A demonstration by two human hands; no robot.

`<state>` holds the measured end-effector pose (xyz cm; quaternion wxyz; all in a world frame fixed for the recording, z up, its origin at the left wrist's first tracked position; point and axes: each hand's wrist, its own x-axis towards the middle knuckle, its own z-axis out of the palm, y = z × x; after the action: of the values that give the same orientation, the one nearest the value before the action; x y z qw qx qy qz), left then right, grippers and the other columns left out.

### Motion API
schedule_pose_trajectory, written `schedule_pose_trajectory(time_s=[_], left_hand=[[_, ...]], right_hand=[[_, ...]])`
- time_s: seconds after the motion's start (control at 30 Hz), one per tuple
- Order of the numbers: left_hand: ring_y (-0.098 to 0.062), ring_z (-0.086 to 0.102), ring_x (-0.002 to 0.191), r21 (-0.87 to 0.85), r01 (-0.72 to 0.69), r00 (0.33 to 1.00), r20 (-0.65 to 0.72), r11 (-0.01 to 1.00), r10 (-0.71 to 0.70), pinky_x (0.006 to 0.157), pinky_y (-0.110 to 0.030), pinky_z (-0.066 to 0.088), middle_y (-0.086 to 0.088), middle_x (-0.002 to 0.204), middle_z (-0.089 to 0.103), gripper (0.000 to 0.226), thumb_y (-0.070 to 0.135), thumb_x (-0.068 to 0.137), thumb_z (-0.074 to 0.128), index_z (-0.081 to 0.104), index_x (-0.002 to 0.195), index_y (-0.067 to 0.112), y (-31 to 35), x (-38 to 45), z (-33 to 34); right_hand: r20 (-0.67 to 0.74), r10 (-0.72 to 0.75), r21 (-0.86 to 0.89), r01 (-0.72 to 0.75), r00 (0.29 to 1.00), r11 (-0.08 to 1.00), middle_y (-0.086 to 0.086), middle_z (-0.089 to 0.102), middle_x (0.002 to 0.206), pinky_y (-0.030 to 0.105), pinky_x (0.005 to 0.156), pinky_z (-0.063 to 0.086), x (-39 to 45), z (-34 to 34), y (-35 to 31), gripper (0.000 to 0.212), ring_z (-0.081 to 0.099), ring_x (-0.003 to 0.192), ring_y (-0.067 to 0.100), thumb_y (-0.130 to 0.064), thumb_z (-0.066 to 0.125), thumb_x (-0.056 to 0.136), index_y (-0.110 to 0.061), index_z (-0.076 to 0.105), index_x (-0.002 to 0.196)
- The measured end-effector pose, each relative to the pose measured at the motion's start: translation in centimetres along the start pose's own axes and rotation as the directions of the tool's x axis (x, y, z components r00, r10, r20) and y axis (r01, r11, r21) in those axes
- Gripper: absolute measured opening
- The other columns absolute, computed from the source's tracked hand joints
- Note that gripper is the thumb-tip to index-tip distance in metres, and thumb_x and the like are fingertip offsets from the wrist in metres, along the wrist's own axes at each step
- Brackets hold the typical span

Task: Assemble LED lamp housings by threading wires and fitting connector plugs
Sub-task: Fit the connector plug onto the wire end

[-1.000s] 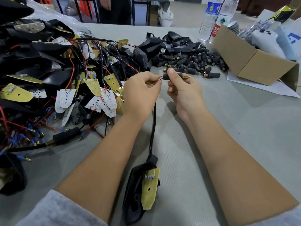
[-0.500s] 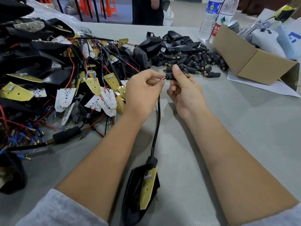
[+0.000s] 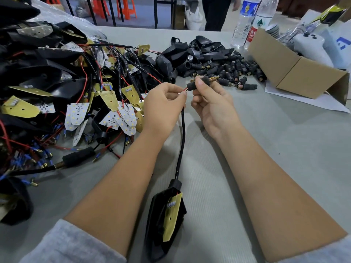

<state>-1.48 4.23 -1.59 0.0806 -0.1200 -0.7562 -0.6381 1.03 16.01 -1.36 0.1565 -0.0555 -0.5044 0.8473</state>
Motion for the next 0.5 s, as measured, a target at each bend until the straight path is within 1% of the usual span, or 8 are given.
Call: schedule_pose_trajectory(time_s=[0.07, 0.13, 0.23, 0.3, 0.37, 0.43, 0.5], left_hand=[[-0.020, 0.070, 0.077, 0.008, -0.007, 1.000, -0.001, 1.000, 0.007, 0.076, -0.043, 0.058, -0.004, 0.078, 0.071, 0.005, 0.020, 0.085, 0.073, 0.071, 0.088, 0.015, 0.00, -0.03, -0.02], [-0.019, 0.069, 0.075, 0.016, -0.033, 0.999, -0.005, 0.999, 0.033, 0.075, -0.039, 0.058, -0.003, 0.077, 0.071, 0.002, 0.016, 0.084, 0.073, 0.072, 0.085, 0.015, -0.10, -0.07, -0.06], [-0.006, 0.063, 0.065, 0.047, -0.098, 0.995, -0.007, 0.994, 0.098, 0.068, -0.028, 0.052, 0.006, 0.072, 0.069, 0.005, 0.013, 0.086, 0.071, 0.074, 0.083, 0.016, -0.22, -0.26, -0.19], [-0.001, 0.060, 0.062, 0.064, -0.133, 0.991, 0.000, 0.989, 0.133, 0.065, -0.026, 0.051, 0.011, 0.069, 0.067, 0.009, 0.013, 0.087, 0.069, 0.073, 0.082, 0.019, -0.23, -0.34, -0.26], [-0.005, 0.061, 0.063, 0.076, -0.149, 0.989, 0.029, 0.986, 0.147, 0.067, -0.032, 0.054, 0.009, 0.069, 0.068, 0.009, 0.013, 0.088, 0.067, 0.073, 0.082, 0.018, -0.24, -0.40, -0.25], [-0.017, 0.064, 0.066, 0.076, -0.146, 0.988, 0.063, 0.986, 0.141, 0.071, -0.040, 0.056, 0.003, 0.072, 0.069, 0.009, 0.013, 0.088, 0.066, 0.074, 0.084, 0.015, -0.27, -0.43, -0.17], [-0.023, 0.063, 0.068, 0.063, -0.141, 0.987, 0.086, 0.988, 0.136, 0.071, -0.041, 0.055, 0.000, 0.073, 0.068, 0.009, 0.013, 0.089, 0.066, 0.074, 0.084, 0.013, -0.30, -0.41, -0.15]], right_hand=[[-0.003, -0.012, -0.026, 0.012, 1.000, 1.000, -0.002, 0.061, 0.063, 0.019, 0.058, 0.049, -0.06, 0.08, 0.03, 0.007, 0.054, 0.052, 0.006, -0.011, 0.065, 0.092, -0.012, 0.063, 0.085], [-0.018, -0.020, -0.069, 0.018, 1.000, 0.997, -0.001, 0.061, 0.062, 0.019, 0.056, 0.048, -0.09, 0.12, 0.10, 0.009, 0.053, 0.051, 0.007, -0.013, 0.066, 0.092, -0.011, 0.061, 0.084], [-0.036, -0.024, -0.123, 0.019, 0.999, 0.992, -0.001, 0.061, 0.062, 0.020, 0.055, 0.047, -0.06, 0.09, 0.17, 0.009, 0.053, 0.051, 0.007, -0.016, 0.067, 0.091, -0.011, 0.062, 0.086], [-0.049, -0.014, -0.132, 0.008, 0.999, 0.991, -0.001, 0.061, 0.061, 0.020, 0.054, 0.047, 0.01, 0.04, 0.17, 0.009, 0.053, 0.051, 0.007, -0.017, 0.068, 0.091, -0.010, 0.062, 0.088], [-0.064, -0.004, -0.130, -0.004, 0.998, 0.992, -0.001, 0.061, 0.060, 0.019, 0.054, 0.046, 0.10, -0.07, 0.16, 0.011, 0.052, 0.050, 0.007, -0.018, 0.068, 0.091, -0.012, 0.061, 0.085], [-0.062, -0.002, -0.110, -0.005, 0.998, 0.994, -0.001, 0.060, 0.059, 0.019, 0.054, 0.046, 0.15, -0.23, 0.17, 0.014, 0.052, 0.049, 0.007, -0.018, 0.068, 0.091, -0.013, 0.059, 0.081], [-0.055, -0.005, -0.106, -0.001, 0.998, 0.994, -0.001, 0.060, 0.059, 0.019, 0.054, 0.046, 0.20, -0.40, 0.16, 0.017, 0.052, 0.049, 0.007, -0.020, 0.069, 0.090, -0.013, 0.058, 0.079]])
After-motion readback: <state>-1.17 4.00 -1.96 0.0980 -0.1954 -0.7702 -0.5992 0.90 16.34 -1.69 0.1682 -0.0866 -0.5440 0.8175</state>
